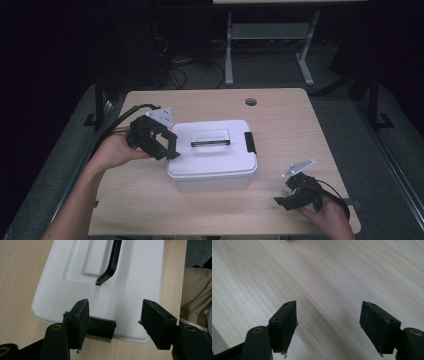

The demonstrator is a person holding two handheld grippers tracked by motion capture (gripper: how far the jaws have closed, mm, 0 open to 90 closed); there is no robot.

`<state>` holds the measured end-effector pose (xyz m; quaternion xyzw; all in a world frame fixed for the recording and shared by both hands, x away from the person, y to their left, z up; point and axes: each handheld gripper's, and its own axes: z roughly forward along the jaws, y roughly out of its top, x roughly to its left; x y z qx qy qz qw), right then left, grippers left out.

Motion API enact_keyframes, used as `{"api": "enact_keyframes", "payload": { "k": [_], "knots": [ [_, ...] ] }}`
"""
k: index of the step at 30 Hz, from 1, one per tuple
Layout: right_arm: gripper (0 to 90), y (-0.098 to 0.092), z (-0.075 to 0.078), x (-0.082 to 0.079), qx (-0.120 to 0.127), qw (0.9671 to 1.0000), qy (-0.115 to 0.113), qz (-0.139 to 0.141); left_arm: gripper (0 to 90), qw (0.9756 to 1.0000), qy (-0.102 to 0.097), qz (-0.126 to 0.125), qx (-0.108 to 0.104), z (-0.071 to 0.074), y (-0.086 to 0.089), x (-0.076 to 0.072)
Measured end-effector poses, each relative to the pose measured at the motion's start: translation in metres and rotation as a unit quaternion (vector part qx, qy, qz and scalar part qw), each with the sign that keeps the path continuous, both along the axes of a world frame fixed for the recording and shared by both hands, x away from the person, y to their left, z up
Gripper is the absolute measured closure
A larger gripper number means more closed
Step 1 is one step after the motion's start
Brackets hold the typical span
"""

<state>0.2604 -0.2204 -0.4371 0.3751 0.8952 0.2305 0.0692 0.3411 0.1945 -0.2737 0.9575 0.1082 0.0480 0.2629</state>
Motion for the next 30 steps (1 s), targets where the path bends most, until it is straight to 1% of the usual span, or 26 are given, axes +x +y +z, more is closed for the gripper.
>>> {"api": "enact_keyframes", "payload": {
  "k": [5, 6, 9, 10, 13, 14, 21, 28, 30],
  "knots": [
    [29.4, -0.001, -0.001, 0.000, -0.002, 1.0000, 0.000, 0.001, 38.3, 1.0000, -0.001, 0.005, -0.002, -0.004, 0.010, -0.003],
    [29.4, 0.000, -0.001, 0.000, -0.002, 1.0000, 0.000, 0.001, 38.3, 0.9999, 0.001, 0.010, -0.002, -0.004, 0.012, -0.004],
    [29.4, 0.000, 0.000, 0.001, -0.002, 1.0000, 0.000, 0.001, 37.8, 0.9999, 0.002, 0.014, -0.005, -0.006, 0.018, -0.004],
    [29.4, 0.001, 0.000, 0.001, -0.001, 1.0000, 0.001, 0.000, 37.8, 0.9999, 0.001, 0.015, -0.003, -0.007, 0.020, -0.005],
    [29.4, 0.002, -0.001, 0.001, -0.005, 1.0000, 0.002, 0.004, 37.3, 0.9998, 0.003, 0.021, -0.006, -0.008, 0.026, -0.007],
    [29.4, 0.003, -0.001, 0.001, -0.005, 1.0000, 0.002, 0.004, 37.3, 0.9998, 0.001, 0.022, -0.005, -0.009, 0.028, -0.007],
    [29.3, 0.003, 0.000, 0.001, -0.004, 1.0000, 0.000, 0.003, 37.1, 0.9995, 0.004, 0.032, -0.006, -0.013, 0.041, -0.010],
    [29.2, 0.004, -0.001, 0.002, -0.005, 1.0000, 0.003, 0.003, 37.1, 0.9990, 0.009, 0.043, -0.009, -0.020, 0.051, -0.012],
    [29.2, 0.004, -0.002, 0.002, -0.005, 1.0000, 0.004, 0.003, 37.1, 0.9990, 0.007, 0.044, -0.009, -0.021, 0.053, -0.012]
  ]
}}
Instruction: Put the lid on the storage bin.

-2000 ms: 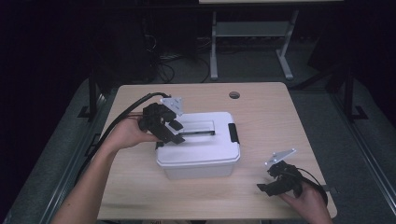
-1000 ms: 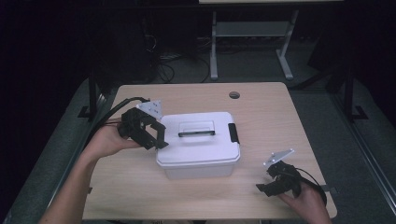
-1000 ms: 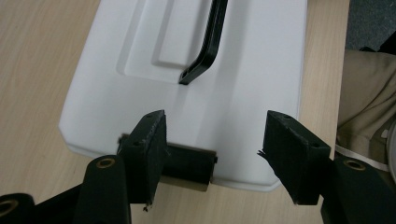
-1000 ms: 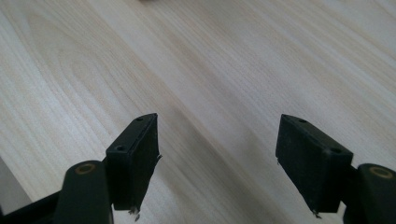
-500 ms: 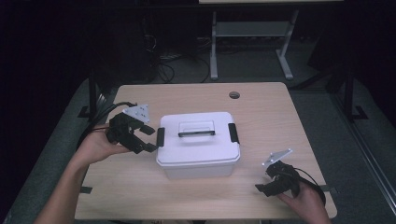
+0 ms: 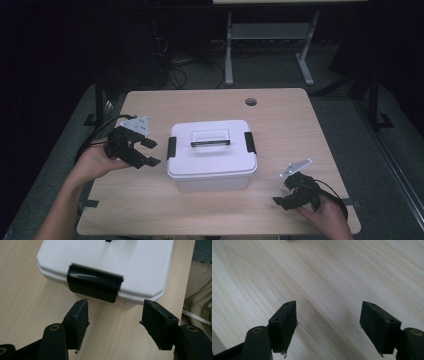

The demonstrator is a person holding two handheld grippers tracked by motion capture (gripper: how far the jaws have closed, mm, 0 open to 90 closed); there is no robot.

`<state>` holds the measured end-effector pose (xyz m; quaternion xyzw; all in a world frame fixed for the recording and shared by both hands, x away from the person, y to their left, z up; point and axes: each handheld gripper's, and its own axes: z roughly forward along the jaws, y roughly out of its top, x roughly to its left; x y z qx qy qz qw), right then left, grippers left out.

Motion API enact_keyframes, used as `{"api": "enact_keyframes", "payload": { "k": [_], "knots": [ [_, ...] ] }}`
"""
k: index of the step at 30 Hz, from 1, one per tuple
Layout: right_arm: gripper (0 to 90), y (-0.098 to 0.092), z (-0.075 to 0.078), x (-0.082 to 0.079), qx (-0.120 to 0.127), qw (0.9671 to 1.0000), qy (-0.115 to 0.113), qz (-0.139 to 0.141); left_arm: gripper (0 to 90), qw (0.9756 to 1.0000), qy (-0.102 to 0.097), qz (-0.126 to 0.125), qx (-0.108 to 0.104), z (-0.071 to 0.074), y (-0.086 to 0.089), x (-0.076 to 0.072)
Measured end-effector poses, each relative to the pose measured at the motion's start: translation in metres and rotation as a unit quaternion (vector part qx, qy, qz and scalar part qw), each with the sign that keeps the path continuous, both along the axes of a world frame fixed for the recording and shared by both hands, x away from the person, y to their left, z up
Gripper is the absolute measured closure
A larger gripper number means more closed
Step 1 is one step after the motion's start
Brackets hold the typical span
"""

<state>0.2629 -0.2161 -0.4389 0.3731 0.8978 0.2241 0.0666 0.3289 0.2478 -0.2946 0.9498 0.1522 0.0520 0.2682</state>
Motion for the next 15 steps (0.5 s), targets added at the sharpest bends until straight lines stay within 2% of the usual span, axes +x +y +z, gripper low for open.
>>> {"api": "enact_keyframes", "payload": {
  "k": [15],
  "knots": [
    [29.2, -0.001, -0.001, 0.000, -0.001, 1.0000, 0.000, -0.001, 36.9, 0.9999, 0.000, 0.015, -0.003, -0.010, 0.014, -0.006]
  ]
}}
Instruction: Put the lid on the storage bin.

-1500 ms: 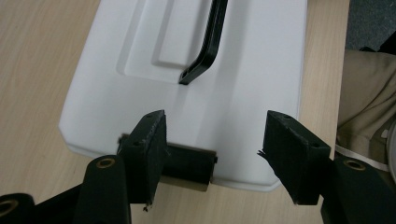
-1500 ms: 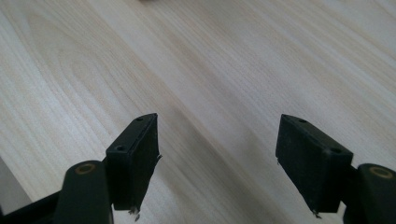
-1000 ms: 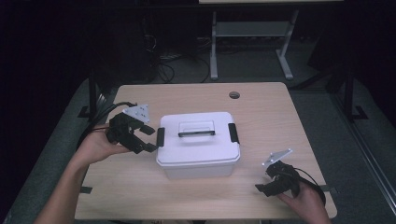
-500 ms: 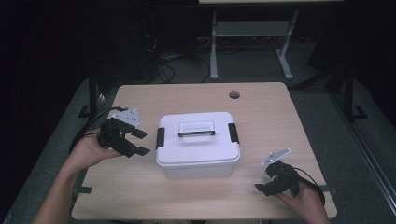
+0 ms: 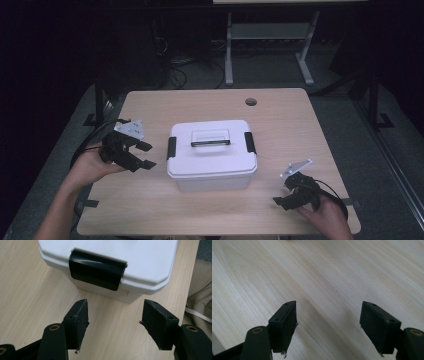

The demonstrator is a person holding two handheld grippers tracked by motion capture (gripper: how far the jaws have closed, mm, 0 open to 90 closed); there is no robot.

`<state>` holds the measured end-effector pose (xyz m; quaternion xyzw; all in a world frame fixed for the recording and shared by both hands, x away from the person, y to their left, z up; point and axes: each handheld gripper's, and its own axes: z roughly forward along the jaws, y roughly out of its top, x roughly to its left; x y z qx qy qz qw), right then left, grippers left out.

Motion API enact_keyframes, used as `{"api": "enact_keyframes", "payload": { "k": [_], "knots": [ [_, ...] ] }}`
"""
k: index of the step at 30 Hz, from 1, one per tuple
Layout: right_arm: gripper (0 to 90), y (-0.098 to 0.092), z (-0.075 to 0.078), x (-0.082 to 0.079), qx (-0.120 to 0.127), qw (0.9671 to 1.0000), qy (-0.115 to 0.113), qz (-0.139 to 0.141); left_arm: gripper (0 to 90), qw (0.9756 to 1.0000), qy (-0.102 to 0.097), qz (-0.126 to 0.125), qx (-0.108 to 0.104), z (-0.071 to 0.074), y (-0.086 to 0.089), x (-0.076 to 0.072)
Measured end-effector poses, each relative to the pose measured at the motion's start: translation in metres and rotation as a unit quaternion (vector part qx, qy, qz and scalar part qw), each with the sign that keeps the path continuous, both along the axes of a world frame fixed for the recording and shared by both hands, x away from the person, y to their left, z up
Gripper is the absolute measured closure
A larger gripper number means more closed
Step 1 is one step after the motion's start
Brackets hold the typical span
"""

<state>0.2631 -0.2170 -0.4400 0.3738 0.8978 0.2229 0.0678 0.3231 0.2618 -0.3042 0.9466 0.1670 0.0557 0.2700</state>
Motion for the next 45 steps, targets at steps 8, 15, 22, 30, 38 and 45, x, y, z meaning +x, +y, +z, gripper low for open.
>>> {"api": "enact_keyframes", "payload": {
  "k": [8, 15, 22, 30, 38, 45],
  "knots": [
    [29.2, 0.001, 0.000, -0.001, -0.001, 1.0000, 0.000, 0.001, 36.9, 1.0000, 0.002, 0.008, -0.001, -0.008, 0.007, -0.003],
    [29.2, 0.001, -0.001, 0.000, -0.002, 1.0000, 0.001, 0.002, 36.7, 0.9998, 0.008, 0.016, -0.004, -0.016, 0.012, -0.005],
    [29.1, 0.001, -0.002, 0.000, -0.003, 1.0000, 0.002, 0.001, 36.5, 0.9997, 0.013, 0.020, -0.003, -0.024, 0.016, -0.005],
    [29.1, 0.000, -0.002, -0.001, -0.003, 1.0000, 0.000, 0.000, 36.2, 0.9995, 0.014, 0.026, -0.008, -0.030, 0.020, -0.007],
    [28.9, 0.000, -0.003, -0.001, -0.005, 1.0000, -0.001, 0.000, 35.0, 0.9994, 0.016, 0.028, -0.011, -0.040, 0.025, -0.009],
    [28.9, 0.001, -0.002, -0.001, -0.005, 1.0000, 0.000, 0.000, 34.6, 0.9991, 0.014, 0.036, -0.014, -0.047, 0.029, -0.012]
  ]
}}
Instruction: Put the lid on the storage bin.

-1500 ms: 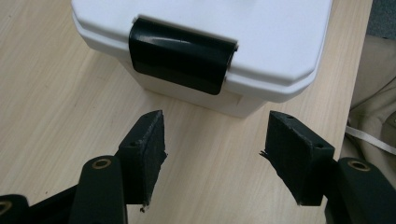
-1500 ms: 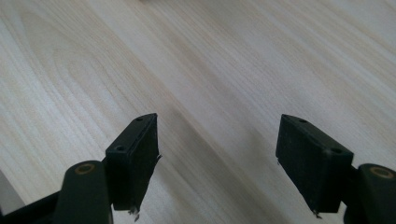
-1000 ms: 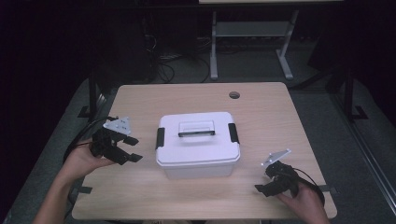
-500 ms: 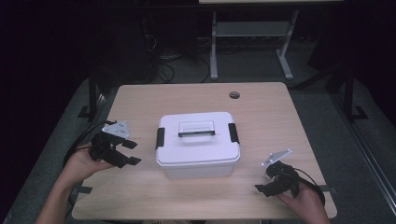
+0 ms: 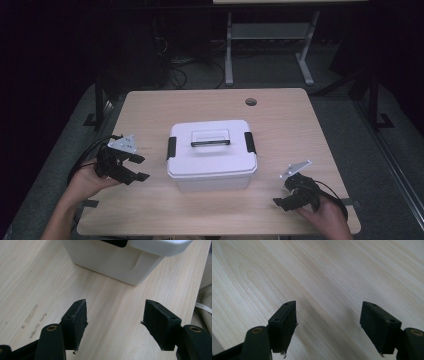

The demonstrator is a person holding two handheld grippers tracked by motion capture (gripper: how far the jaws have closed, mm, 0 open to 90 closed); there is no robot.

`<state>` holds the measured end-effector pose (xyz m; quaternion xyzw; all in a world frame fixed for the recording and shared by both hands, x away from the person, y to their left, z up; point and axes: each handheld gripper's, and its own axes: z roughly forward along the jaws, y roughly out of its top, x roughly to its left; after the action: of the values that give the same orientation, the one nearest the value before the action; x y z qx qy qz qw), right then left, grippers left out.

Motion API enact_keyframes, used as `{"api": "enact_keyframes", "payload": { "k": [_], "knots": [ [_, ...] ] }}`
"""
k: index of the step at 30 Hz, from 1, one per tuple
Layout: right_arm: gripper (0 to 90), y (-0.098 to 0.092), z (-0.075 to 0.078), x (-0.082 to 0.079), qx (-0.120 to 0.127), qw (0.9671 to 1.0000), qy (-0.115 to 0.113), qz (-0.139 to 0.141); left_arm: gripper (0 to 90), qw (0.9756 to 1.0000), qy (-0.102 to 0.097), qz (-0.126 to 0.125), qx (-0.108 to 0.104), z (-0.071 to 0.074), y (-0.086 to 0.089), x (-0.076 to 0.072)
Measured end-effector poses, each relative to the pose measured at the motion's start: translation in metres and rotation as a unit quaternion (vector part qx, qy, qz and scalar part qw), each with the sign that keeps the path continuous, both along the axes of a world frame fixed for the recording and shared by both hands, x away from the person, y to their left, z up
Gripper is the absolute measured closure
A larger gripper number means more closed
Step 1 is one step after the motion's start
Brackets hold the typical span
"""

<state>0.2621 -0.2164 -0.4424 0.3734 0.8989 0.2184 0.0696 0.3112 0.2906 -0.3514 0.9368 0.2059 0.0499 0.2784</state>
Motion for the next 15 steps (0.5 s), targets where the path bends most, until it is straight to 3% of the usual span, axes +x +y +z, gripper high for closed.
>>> {"api": "enact_keyframes", "payload": {
  "k": [15],
  "knots": [
    [28.9, 0.001, -0.001, 0.000, 0.000, 1.0000, 0.003, 0.001, 34.2, 0.9999, 0.000, 0.014, 0.009, -0.015, 0.009, -0.006]
  ]
}}
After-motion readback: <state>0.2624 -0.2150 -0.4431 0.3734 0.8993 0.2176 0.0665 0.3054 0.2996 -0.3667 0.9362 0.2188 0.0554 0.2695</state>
